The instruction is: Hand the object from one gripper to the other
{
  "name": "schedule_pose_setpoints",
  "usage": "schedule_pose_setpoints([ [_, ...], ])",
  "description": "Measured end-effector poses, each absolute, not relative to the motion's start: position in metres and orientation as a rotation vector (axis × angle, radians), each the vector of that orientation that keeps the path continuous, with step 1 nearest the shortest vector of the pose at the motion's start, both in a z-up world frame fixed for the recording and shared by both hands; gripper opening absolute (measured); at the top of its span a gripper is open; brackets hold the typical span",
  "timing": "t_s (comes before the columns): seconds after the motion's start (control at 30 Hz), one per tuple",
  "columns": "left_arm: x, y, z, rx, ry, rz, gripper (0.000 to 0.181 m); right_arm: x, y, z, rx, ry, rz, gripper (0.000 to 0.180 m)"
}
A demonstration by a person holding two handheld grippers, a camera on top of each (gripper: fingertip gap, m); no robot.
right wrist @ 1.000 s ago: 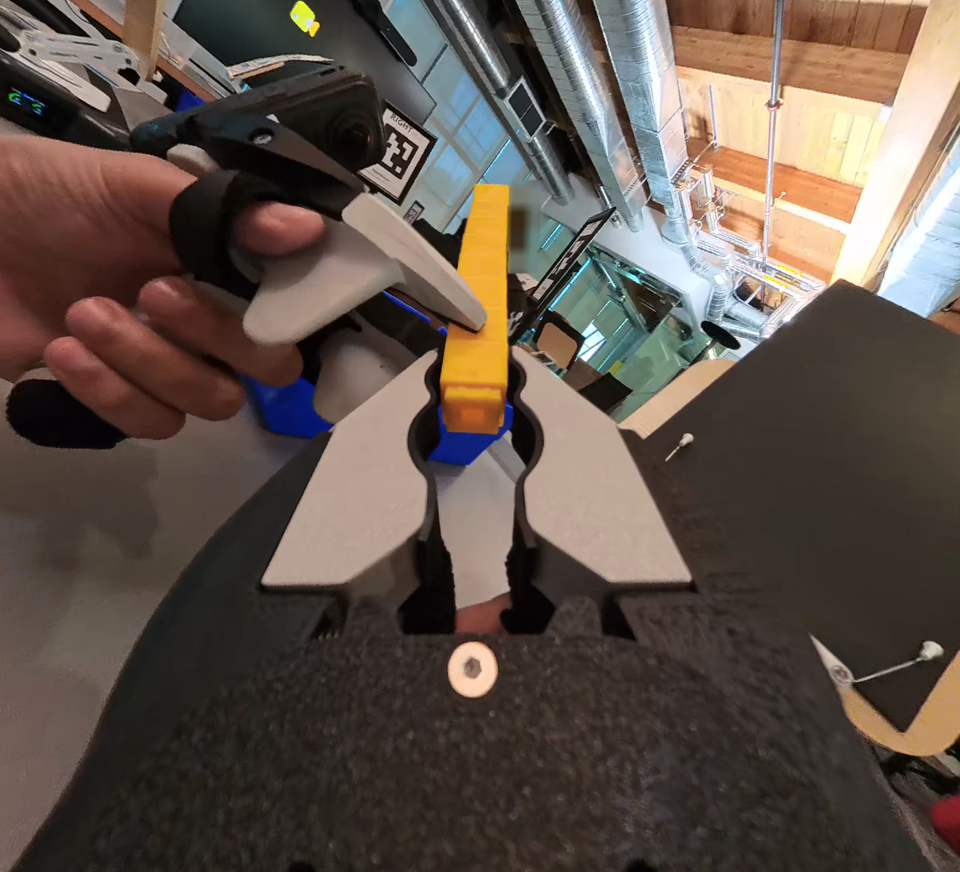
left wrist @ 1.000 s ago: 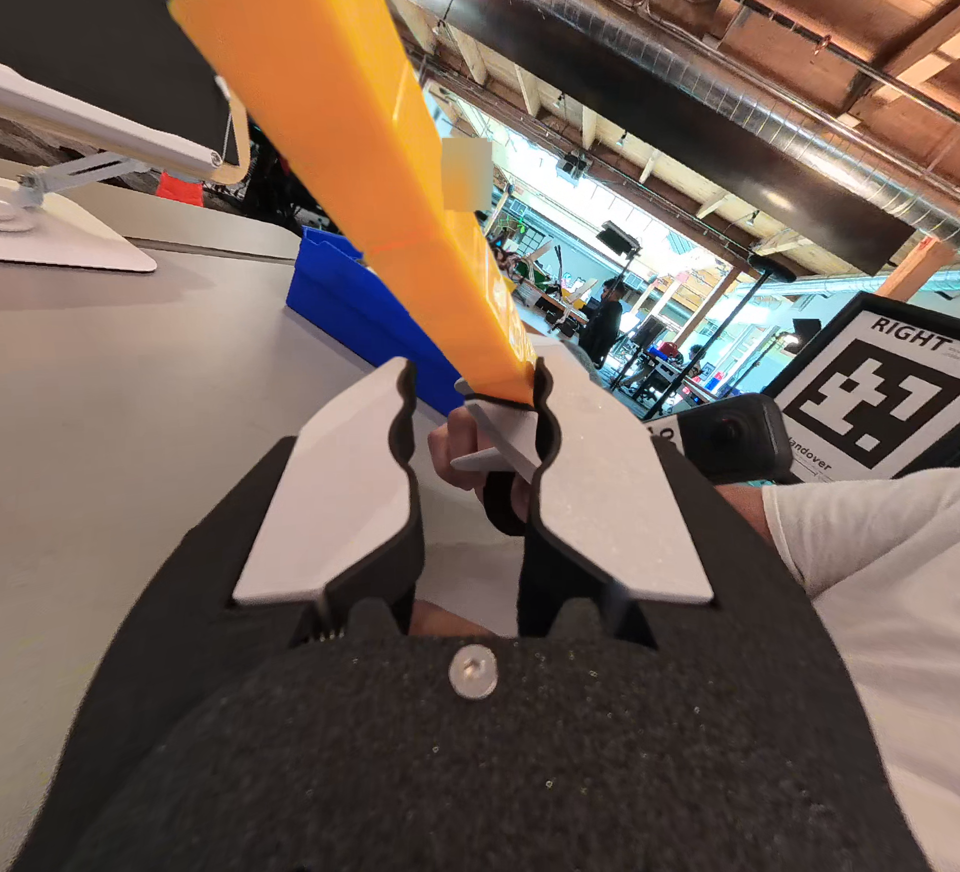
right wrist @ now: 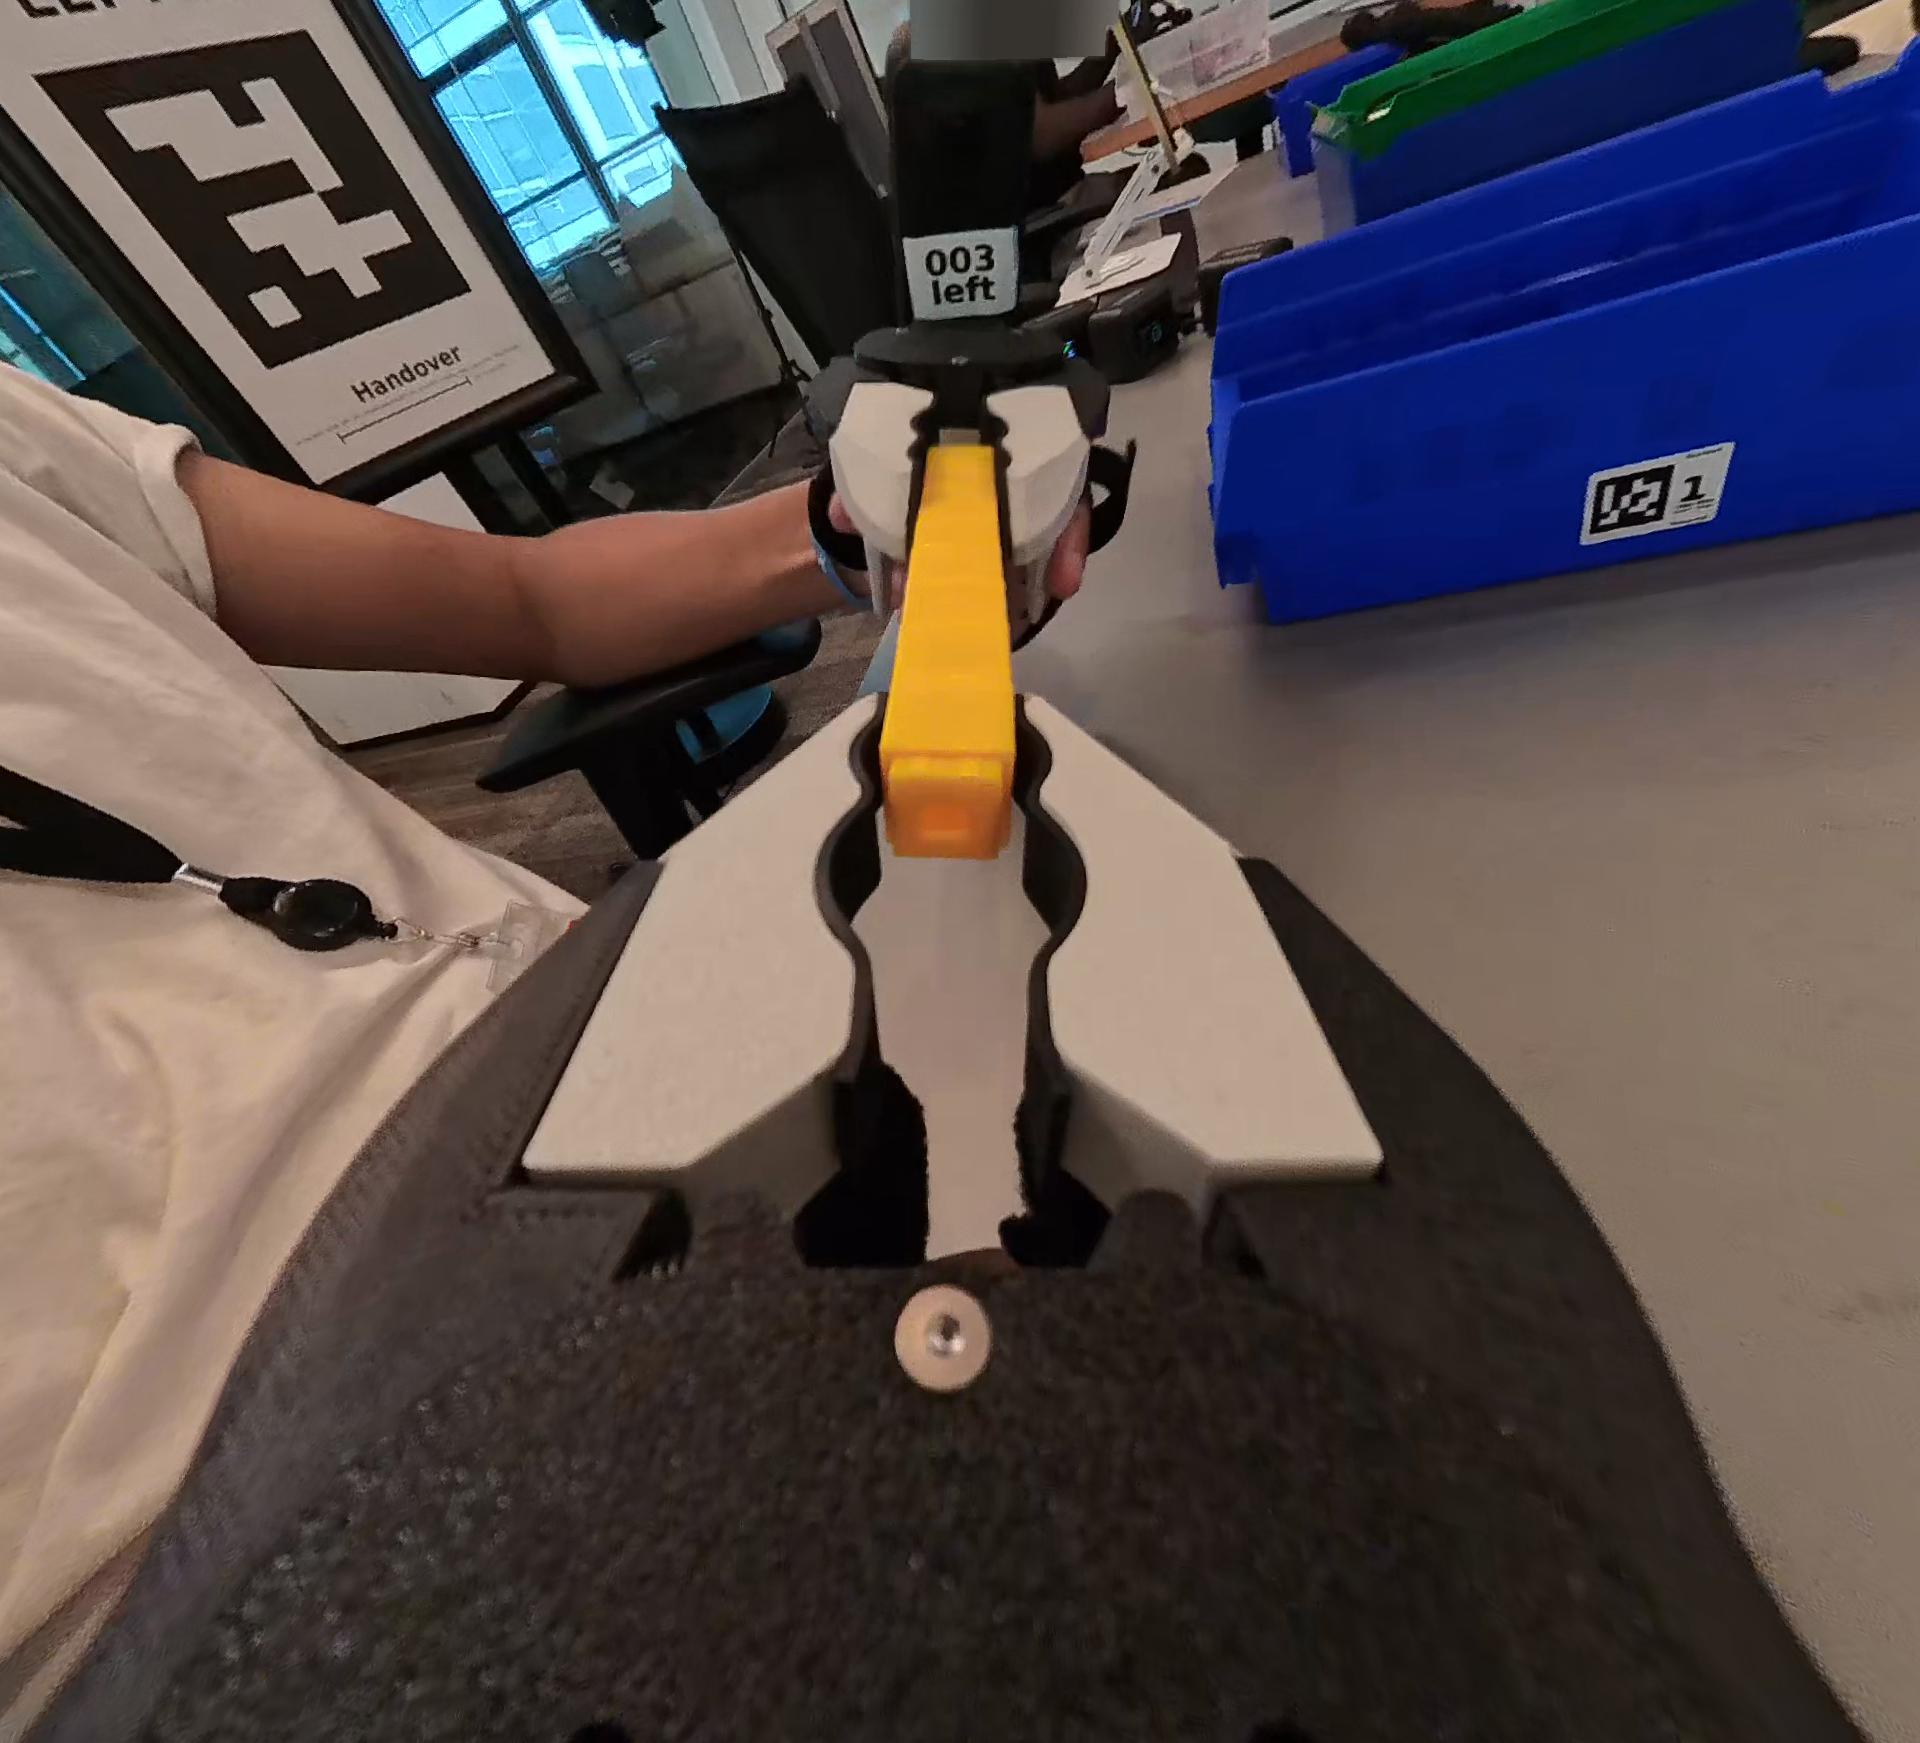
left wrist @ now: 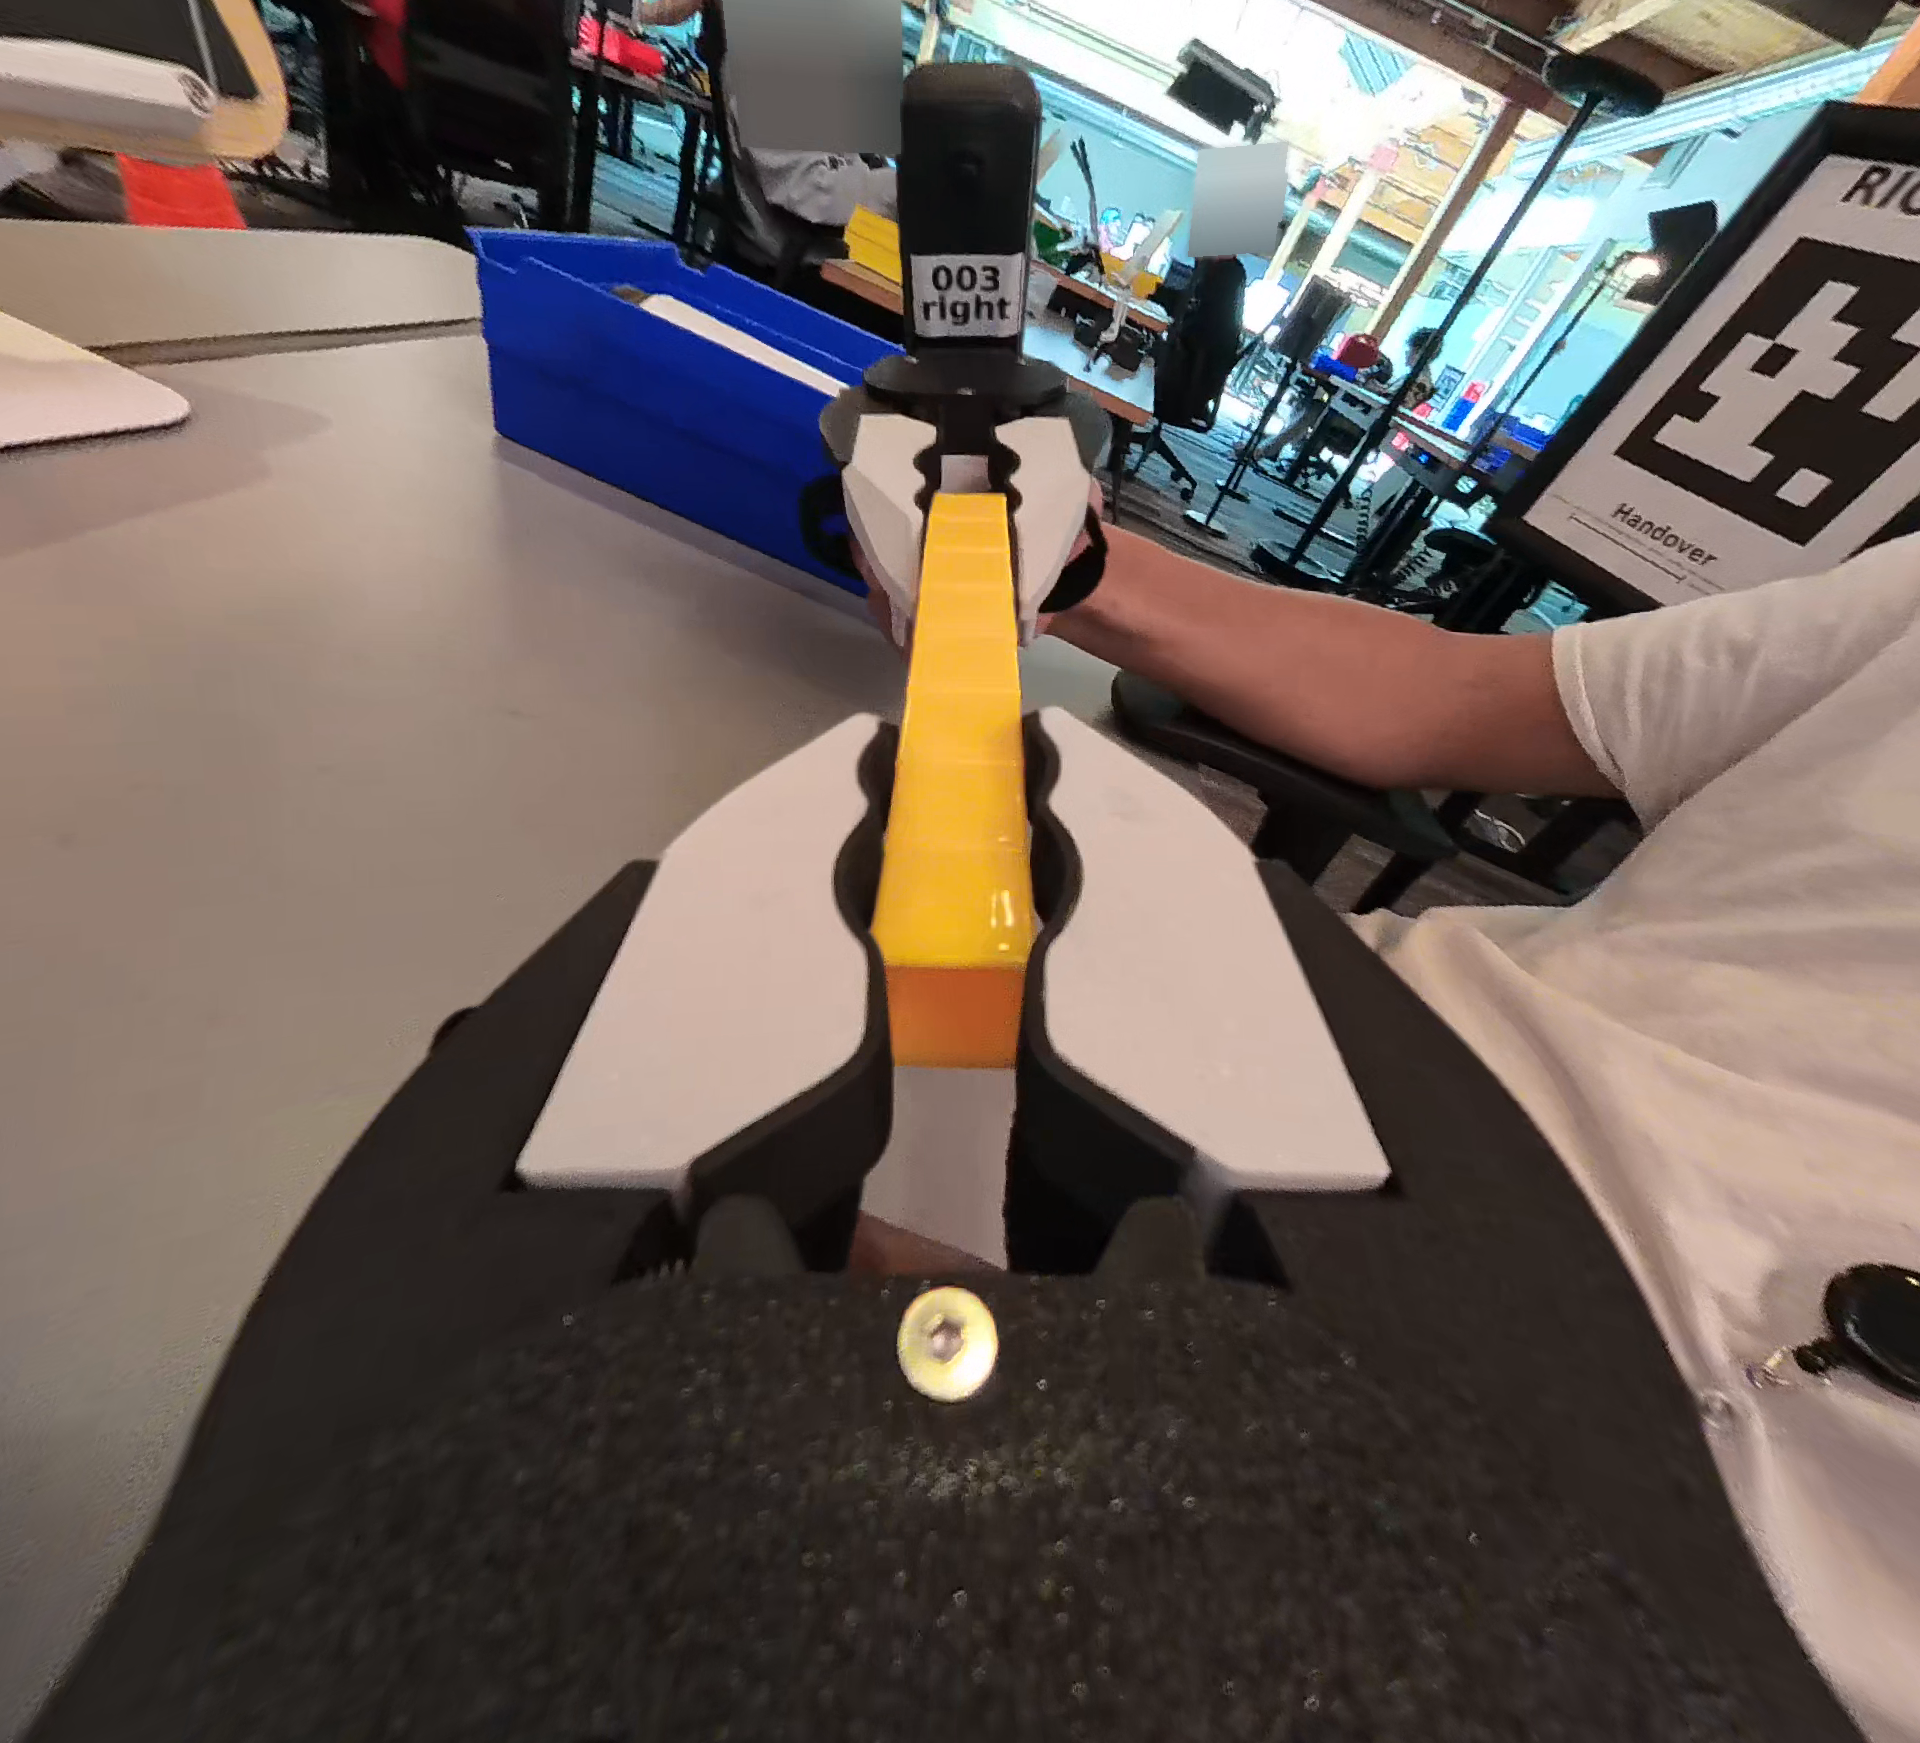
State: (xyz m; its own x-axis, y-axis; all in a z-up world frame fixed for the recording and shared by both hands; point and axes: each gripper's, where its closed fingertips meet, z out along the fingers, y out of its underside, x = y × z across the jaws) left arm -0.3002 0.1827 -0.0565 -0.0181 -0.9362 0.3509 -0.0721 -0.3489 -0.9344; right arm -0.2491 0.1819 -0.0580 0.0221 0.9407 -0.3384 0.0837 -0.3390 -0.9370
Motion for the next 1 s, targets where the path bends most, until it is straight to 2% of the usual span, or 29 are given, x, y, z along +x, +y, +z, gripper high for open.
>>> schedule_pose_setpoints([
  [0.47,-0.291,0.182,-0.064,-1.514,1.169,-1.316,0.022,-0.242,0.198,-0.033,-1.429,-0.895,1.441,0.024],
  [0.67,-0.299,0.206,-0.035,-1.407,0.989,-1.107,0.023,-0.237,0.221,-0.036,-1.437,-0.777,1.287,0.068],
  [0.8,-0.309,0.232,-0.035,-1.421,0.876,-0.786,0.022,-0.254,0.233,-0.046,-1.519,-0.674,1.197,0.071],
  [0.93,-0.304,0.235,-0.043,-1.388,0.931,-0.508,0.023,-0.281,0.242,-0.036,-1.553,-0.355,1.377,0.071],
  [1.0,-0.299,0.233,-0.049,-1.374,0.974,-0.437,0.023,-0.284,0.247,-0.025,-1.504,-0.206,1.495,0.06],
])
